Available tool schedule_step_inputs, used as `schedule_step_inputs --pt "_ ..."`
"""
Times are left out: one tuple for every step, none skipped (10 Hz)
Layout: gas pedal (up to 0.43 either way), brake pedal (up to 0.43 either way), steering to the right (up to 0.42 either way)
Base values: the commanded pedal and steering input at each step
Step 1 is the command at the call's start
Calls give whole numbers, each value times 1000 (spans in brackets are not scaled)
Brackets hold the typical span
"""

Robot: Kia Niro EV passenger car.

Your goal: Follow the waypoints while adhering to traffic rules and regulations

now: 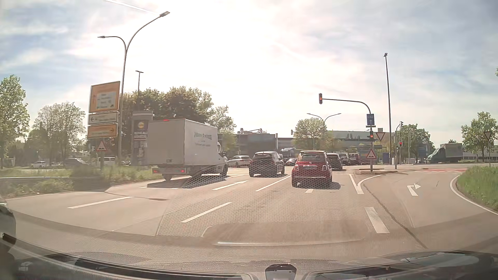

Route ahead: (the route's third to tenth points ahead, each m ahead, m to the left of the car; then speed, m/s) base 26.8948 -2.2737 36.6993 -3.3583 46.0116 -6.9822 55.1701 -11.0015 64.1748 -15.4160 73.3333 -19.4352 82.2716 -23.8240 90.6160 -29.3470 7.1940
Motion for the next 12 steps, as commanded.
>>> schedule_step_inputs --pt "0 0 140" --pt "0 0 131" --pt "0 0 124" --pt "0 0 117" --pt "0 0 112" --pt "0 12 107" --pt "0 49 100" --pt "0 128 91" --pt "0 159 83" --pt "0 189 71" --pt "0 195 62" --pt "0 195 56"
